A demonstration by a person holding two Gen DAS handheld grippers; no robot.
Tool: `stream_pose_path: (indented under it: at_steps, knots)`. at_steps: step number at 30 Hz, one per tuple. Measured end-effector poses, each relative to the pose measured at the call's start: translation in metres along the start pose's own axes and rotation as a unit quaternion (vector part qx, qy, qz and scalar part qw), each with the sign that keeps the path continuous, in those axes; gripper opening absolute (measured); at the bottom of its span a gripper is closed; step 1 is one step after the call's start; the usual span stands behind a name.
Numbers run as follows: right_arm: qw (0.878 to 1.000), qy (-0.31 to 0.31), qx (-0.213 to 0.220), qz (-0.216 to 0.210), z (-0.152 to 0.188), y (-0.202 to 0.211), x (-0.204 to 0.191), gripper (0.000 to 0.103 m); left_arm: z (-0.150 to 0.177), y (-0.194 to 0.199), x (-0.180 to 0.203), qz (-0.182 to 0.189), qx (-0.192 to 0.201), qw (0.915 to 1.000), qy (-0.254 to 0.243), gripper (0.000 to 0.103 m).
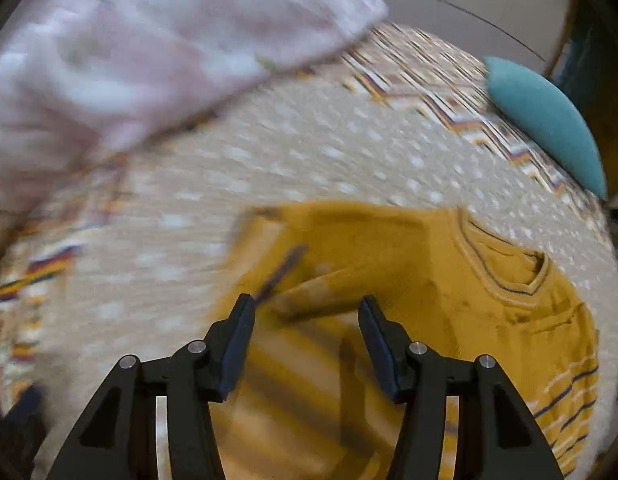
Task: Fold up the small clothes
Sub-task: 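Grasp the sweater edge with the right gripper and fold it over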
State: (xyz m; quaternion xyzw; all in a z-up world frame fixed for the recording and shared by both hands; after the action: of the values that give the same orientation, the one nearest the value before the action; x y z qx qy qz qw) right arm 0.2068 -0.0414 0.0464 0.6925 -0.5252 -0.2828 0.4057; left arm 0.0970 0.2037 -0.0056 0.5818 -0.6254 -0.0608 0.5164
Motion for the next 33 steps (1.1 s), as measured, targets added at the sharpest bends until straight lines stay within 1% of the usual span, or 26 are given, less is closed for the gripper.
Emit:
stream_pose_path:
  at_steps: [1, 2, 4, 5, 6, 8, 9, 11, 12, 13, 15, 16, 17, 18, 19, 20, 21, 23, 24, 25, 26, 27, 30, 32, 33]
  knots:
    - [1.0, 0.022, 0.007, -0.02, 0.009, 0.015, -0.013, 0.059, -0.002, 0.001, -0.002, -0.001, 0.002, 1.0, 0.006, 0.073]
    - [0.997, 0.058, 0.01, -0.042, 0.025, 0.032, -0.032, 0.059, -0.003, 0.001, -0.004, -0.002, 0.003, 0.9999, 0.011, 0.073]
    - [0.992, 0.11, 0.007, -0.056, 0.05, 0.048, -0.058, 0.059, -0.004, 0.002, -0.007, -0.003, 0.005, 0.9998, 0.02, 0.073]
    - [0.989, 0.138, 0.004, -0.057, 0.064, 0.053, -0.071, 0.059, -0.004, 0.002, -0.008, -0.004, 0.006, 0.9997, 0.024, 0.073]
    - [0.984, 0.168, 0.0, -0.051, 0.08, 0.054, -0.083, 0.059, -0.004, 0.002, -0.009, -0.005, 0.007, 0.9996, 0.027, 0.073]
    - [0.973, 0.232, -0.009, -0.015, 0.107, 0.044, -0.104, 0.057, -0.003, 0.002, -0.011, -0.009, 0.009, 0.9995, 0.029, 0.073]
    - [0.967, 0.253, -0.015, 0.003, 0.115, 0.036, -0.11, 0.055, -0.002, 0.002, -0.011, -0.011, 0.011, 0.9995, 0.029, 0.073]
    - [0.952, 0.296, -0.027, 0.072, 0.126, 0.012, -0.114, 0.032, -0.002, 0.003, -0.012, -0.014, 0.015, 0.9994, 0.028, 0.073]
    - [0.943, 0.312, -0.035, 0.11, 0.128, -0.001, -0.112, 0.009, -0.002, 0.004, -0.013, -0.016, 0.016, 0.9994, 0.028, 0.073]
    - [0.945, 0.304, -0.04, 0.113, 0.127, -0.008, -0.108, 0.007, -0.002, 0.005, -0.015, -0.016, 0.017, 0.9993, 0.028, 0.073]
    - [0.967, 0.239, -0.043, 0.073, 0.115, -0.007, -0.098, 0.006, -0.003, 0.008, -0.018, -0.015, 0.019, 0.9992, 0.031, 0.073]
    - [0.981, 0.189, -0.041, 0.023, 0.106, 0.0, -0.094, 0.006, -0.004, 0.01, -0.02, -0.016, 0.021, 0.9991, 0.033, 0.073]
    - [0.988, 0.139, -0.028, -0.056, 0.095, 0.013, -0.093, 0.0, -0.006, 0.012, -0.022, -0.016, 0.024, 0.999, 0.034, 0.073]
    - [0.988, 0.123, -0.019, -0.092, 0.09, 0.02, -0.094, 0.001, -0.007, 0.013, -0.024, -0.018, 0.026, 0.9989, 0.036, 0.073]
    - [0.986, 0.116, -0.008, -0.116, 0.084, 0.03, -0.099, 0.001, -0.008, 0.013, -0.027, -0.02, 0.027, 0.9987, 0.04, 0.073]
    - [0.985, 0.12, 0.005, -0.12, 0.078, 0.039, -0.103, 0.001, -0.009, 0.013, -0.029, -0.019, 0.026, 0.9985, 0.045, 0.073]
    - [0.986, 0.122, 0.016, -0.111, 0.075, 0.045, -0.104, 0.001, -0.01, 0.013, -0.031, -0.017, 0.024, 0.9983, 0.05, 0.073]
    - [0.991, 0.113, 0.036, -0.069, 0.067, 0.05, -0.092, 0.006, -0.011, 0.012, -0.034, -0.015, 0.02, 0.9981, 0.057, 0.073]
    - [0.993, 0.108, 0.035, -0.042, 0.066, 0.048, -0.086, 0.02, -0.011, 0.012, -0.035, -0.015, 0.021, 0.998, 0.057, 0.073]
    - [0.994, 0.105, 0.033, -0.014, 0.066, 0.045, -0.08, 0.041, -0.011, 0.012, -0.035, -0.015, 0.021, 0.9981, 0.056, 0.073]
    - [0.994, 0.102, 0.03, 0.003, 0.066, 0.042, -0.074, 0.048, -0.011, 0.012, -0.035, -0.015, 0.021, 0.9981, 0.056, 0.073]
    - [0.995, 0.099, 0.024, 0.002, 0.068, 0.039, -0.07, 0.052, -0.012, 0.011, -0.036, -0.016, 0.021, 0.9981, 0.055, 0.073]
    - [0.994, 0.105, 0.001, -0.008, 0.081, 0.027, -0.074, 0.052, -0.011, 0.011, -0.036, -0.019, 0.021, 0.998, 0.056, 0.073]
    - [0.992, 0.127, -0.007, 0.003, 0.091, 0.021, -0.08, 0.053, -0.012, 0.01, -0.036, -0.024, 0.021, 0.9981, 0.052, 0.073]
    - [0.99, 0.142, -0.011, 0.017, 0.097, 0.018, -0.084, 0.053, -0.012, 0.01, -0.036, -0.027, 0.021, 0.9981, 0.05, 0.073]
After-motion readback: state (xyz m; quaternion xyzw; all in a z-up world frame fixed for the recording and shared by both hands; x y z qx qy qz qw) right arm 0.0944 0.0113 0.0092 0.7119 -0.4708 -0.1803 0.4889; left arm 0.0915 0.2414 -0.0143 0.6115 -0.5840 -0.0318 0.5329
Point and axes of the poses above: each gripper's, at about its wrist camera, not at the fingertips, and y roughly against the way its jaws point, x to its right, z to its underside, the point moved 3 cm from there along -y, roughly the way its jaws point, and after that the axes turned 6 degrees about y, right-handed, at the moved point
